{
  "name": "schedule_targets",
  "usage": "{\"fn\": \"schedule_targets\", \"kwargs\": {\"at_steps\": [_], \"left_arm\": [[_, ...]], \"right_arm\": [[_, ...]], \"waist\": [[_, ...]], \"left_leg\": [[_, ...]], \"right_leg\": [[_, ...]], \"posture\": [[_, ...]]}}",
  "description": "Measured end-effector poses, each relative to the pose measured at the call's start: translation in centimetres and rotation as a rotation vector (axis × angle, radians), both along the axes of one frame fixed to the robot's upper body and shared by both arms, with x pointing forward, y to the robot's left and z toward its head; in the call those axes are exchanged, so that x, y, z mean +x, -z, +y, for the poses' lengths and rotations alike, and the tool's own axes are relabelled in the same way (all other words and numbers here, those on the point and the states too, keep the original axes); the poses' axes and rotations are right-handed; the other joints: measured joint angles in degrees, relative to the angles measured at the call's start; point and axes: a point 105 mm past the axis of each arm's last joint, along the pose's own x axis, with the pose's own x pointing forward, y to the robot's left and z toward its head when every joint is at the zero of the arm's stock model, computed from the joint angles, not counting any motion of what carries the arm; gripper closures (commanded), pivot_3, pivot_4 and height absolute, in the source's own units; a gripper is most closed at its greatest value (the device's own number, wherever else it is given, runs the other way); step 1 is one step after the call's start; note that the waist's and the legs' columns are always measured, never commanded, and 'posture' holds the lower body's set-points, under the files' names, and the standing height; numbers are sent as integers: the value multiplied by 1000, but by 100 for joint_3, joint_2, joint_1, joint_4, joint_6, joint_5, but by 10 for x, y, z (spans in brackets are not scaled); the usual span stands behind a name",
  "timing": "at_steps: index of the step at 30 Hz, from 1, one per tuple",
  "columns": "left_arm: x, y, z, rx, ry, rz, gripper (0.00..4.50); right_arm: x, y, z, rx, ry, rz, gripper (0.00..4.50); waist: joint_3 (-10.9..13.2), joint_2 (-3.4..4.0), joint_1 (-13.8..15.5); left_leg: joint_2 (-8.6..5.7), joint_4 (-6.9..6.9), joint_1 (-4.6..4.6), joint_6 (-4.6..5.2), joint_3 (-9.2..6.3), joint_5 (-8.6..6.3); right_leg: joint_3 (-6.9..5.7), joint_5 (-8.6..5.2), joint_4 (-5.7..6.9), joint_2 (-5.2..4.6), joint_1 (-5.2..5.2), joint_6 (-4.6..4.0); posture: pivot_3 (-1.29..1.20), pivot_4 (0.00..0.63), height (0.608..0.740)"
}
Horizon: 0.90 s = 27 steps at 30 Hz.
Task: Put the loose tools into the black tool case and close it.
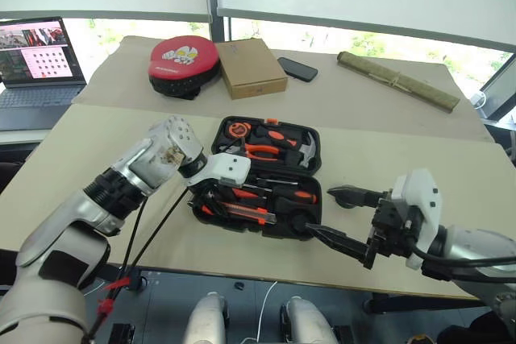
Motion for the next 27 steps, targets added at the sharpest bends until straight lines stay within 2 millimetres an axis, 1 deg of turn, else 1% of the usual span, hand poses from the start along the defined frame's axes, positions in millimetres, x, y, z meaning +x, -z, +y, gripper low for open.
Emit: {"fn": "schedule_targets", "kwargs": {"at_steps": [1,2,4,5,7,9,11,13,14,15,17,18,20,21,22,24,25,27], "left_arm": [[0,1,-1,-4,-2,4,1944],[0,2,-3,-6,-4,12,1752],[-2,2,-6,-28,-30,52,946],[-2,0,-5,-35,-37,58,741],[-7,-4,-5,-70,-67,113,54],[-9,-12,-5,-111,-91,149,13],[-5,-25,-4,-153,-107,130,13],[2,-39,1,-209,-123,82,579],[7,-43,5,-233,-127,52,746],[8,-44,7,-243,-128,39,1042],[13,-39,18,-246,-124,-7,1759],[14,-34,26,-238,-129,-20,2075],[17,-21,37,-216,-150,-20,2900],[17,-18,39,-212,-155,-17,3213],[17,-15,42,-210,-157,-15,3639],[17,-16,43,-216,-158,-18,4324],[17,-18,43,-223,-160,-23,4453],[18,-20,44,-232,-163,-29,4453]], "right_arm": [[0,0,0,0,1,-2,0],[1,-1,0,0,0,-4,0],[1,-2,1,1,1,-10,0],[1,-2,1,1,1,-10,0],[1,-2,1,1,-1,-12,0],[1,-2,1,1,-2,-12,0],[2,-3,1,2,-2,-13,0],[2,-4,1,2,-3,-17,0],[3,-4,1,3,-3,-20,0],[3,-4,2,3,-4,-20,0],[3,-4,2,4,-5,-19,0],[3,-4,2,6,-6,-17,0],[3,-4,2,11,-9,-11,0],[3,-5,2,12,-12,-9,0],[3,-5,2,9,-17,-12,0],[3,-7,3,8,-25,-15,0],[3,-8,3,9,-27,-17,0],[3,-8,3,9,-29,-18,0]], "waist": [[0,0,2],[0,0,7],[0,-1,16],[0,0,17],[1,-1,12],[1,-1,9],[1,-1,6],[0,0,6],[0,0,2],[0,0,-2],[0,1,-17],[0,1,-24],[0,0,-15],[1,-1,-12],[1,-1,11],[2,-2,30],[1,-2,31],[1,-2,23]], "left_leg": [[0,1,0,0,0,0],[0,3,-1,0,-1,0],[0,11,-6,2,-3,-1],[0,13,-6,2,-3,-1],[0,16,-9,3,-4,-2],[1,18,-9,3,-6,-2],[1,19,-9,3,-7,-2],[0,19,-6,3,-6,-2],[1,19,-6,3,-6,-2],[1,19,-6,3,-6,-2],[2,18,-5,3,-6,-2],[2,18,-5,3,-5,-2],[2,19,-6,3,-5,-2],[2,20,-8,3,-4,-2],[1,22,-9,3,-4,-2],[1,25,-12,3,-4,-2],[1,25,-13,3,-3,-2],[1,24,-12,3,-3,-2]], "right_leg": [[0,0,1,0,0,0],[-1,0,1,0,0,0],[-2,-1,5,-1,-1,2],[-3,-1,5,-1,0,2],[-2,-1,9,-2,-3,3],[-3,-1,11,-2,-4,3],[-3,-2,12,0,-4,3],[-3,-2,12,-1,-3,3],[-3,-1,12,0,-4,2],[-3,-1,12,0,-4,2],[-2,-1,13,1,-4,1],[-2,-1,13,1,-4,1],[-3,-1,14,1,-4,1],[-3,-1,13,1,-4,1],[-5,-1,12,-2,-2,1],[-6,-1,11,-3,-2,2],[-5,-1,11,-3,-2,2],[-5,-1,12,-3,-3,2]], "posture": [[0,150,740],[0,150,740],[0,150,740],[0,150,740],[0,150,740],[0,150,740],[0,150,740],[0,150,740],[0,150,740],[0,150,740],[0,150,740],[0,150,740],[0,150,740],[0,150,740],[0,150,740],[0,150,740],[0,150,740],[0,150,740]]}}
